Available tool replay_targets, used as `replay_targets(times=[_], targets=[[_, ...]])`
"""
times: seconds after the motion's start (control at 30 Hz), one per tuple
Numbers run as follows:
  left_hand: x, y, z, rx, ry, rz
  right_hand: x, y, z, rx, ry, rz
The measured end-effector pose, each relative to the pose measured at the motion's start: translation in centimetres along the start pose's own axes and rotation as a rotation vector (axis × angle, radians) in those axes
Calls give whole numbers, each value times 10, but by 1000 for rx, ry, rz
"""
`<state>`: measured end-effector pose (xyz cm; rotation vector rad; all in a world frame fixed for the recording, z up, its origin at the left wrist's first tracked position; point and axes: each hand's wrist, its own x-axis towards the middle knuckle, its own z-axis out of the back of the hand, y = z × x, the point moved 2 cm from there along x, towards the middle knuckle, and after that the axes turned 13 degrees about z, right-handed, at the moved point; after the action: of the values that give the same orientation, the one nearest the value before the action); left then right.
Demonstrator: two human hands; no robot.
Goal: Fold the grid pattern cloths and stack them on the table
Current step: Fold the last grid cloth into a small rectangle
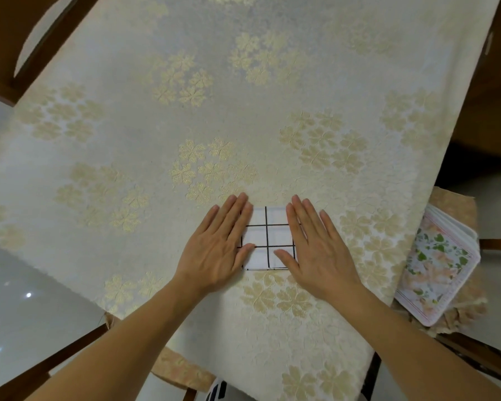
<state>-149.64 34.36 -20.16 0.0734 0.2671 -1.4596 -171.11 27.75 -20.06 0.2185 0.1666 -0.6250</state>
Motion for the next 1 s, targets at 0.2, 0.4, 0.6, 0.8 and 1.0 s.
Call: replay_targets(times=[0.2, 0.4, 0.6, 0.8, 1.0], targets=[[-8, 1, 7, 7, -16, 113, -7, -2, 7, 21, -23, -90], [2, -35, 1, -32, -9, 79, 17, 17, 1, 39, -46, -29], [-13, -8, -4, -46, -23, 150, 0, 1, -1, 11, -46, -84], [-14, -8, 3, -108, 6, 183, -1, 0, 7, 81, -44, -78], [-28, -8, 34, -459, -300, 663, -19, -2, 36, 249, -404, -379]])
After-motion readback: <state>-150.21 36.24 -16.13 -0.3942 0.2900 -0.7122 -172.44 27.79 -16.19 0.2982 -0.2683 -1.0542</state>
